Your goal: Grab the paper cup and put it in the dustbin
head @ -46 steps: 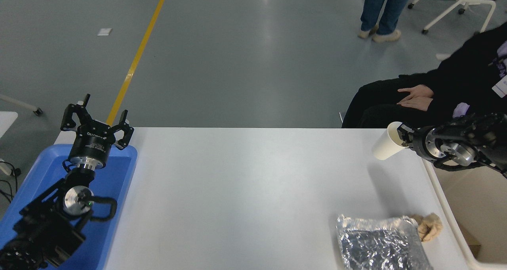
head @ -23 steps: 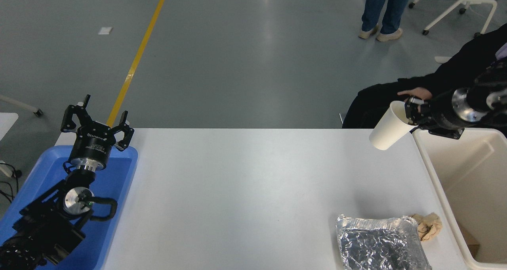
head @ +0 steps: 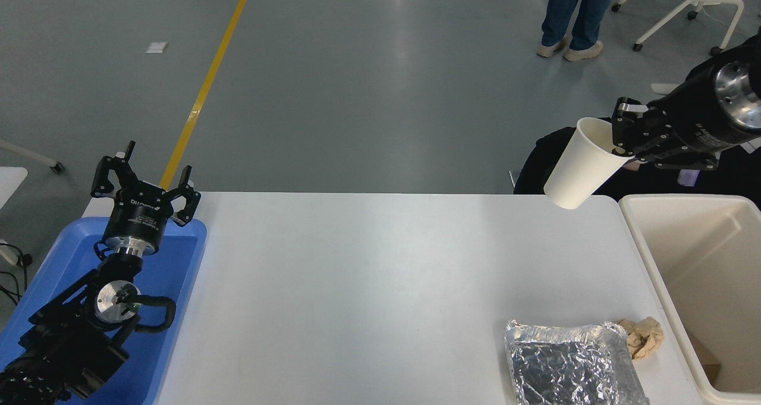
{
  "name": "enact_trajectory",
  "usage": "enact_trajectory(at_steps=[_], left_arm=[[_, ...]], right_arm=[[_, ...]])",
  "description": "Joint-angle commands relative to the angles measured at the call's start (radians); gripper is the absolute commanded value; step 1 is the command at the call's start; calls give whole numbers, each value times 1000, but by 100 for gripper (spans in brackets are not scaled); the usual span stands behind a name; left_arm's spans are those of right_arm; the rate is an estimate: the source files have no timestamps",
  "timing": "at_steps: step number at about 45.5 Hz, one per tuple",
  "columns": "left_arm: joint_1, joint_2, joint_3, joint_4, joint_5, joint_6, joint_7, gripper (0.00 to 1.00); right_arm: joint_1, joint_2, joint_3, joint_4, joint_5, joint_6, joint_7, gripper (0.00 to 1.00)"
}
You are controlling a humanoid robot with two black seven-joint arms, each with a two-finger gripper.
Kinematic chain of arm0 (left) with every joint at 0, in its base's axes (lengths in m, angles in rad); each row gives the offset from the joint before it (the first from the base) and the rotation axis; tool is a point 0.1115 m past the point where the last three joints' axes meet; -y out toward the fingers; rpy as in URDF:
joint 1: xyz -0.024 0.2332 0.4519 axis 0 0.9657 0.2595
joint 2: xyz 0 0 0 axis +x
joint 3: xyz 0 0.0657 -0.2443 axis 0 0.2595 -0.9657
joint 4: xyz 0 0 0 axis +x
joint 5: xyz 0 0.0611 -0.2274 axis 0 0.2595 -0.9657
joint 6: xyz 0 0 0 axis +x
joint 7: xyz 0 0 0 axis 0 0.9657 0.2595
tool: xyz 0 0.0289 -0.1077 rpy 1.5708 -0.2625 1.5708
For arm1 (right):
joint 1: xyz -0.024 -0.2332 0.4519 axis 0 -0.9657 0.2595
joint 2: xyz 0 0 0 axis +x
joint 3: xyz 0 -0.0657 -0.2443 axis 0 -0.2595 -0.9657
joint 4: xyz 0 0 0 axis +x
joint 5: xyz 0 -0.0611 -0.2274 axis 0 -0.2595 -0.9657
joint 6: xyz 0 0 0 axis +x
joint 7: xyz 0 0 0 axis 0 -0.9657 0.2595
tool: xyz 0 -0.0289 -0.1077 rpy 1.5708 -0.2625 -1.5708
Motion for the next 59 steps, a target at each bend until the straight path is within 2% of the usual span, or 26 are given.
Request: enact_trajectory(at_steps=[1,11,21,28,34,44,51,59], left_arm=[[0,0,0,-1,0,0,0,99],[0,0,0,1,0,0,0,99],[0,0,0,1,0,1,0,99],[0,0,0,-1,0,5,0,99],[0,0,0,1,0,5,0,99],[0,0,0,1,0,5,0,99],[0,0,0,1,0,5,0,99],[0,0,0,-1,0,5,0,99]], right_arm=[[59,-5,-56,13,2,5,1,0],[39,-52,-185,-9,9,-34,3,0],[-94,-293,-210,-42,-9,-185,0,0],[-282,-404,-179,-211,-11,-218,-3,0],[-497,-427,-126,-383,-5,-223,-2,0],[-935,-467,234,-662,-6,-241,-6,0],[-1201,-445,431,-880,-8,-272,-6,0],[-1404,-366,585,-1093,-8,-280,-8,0]])
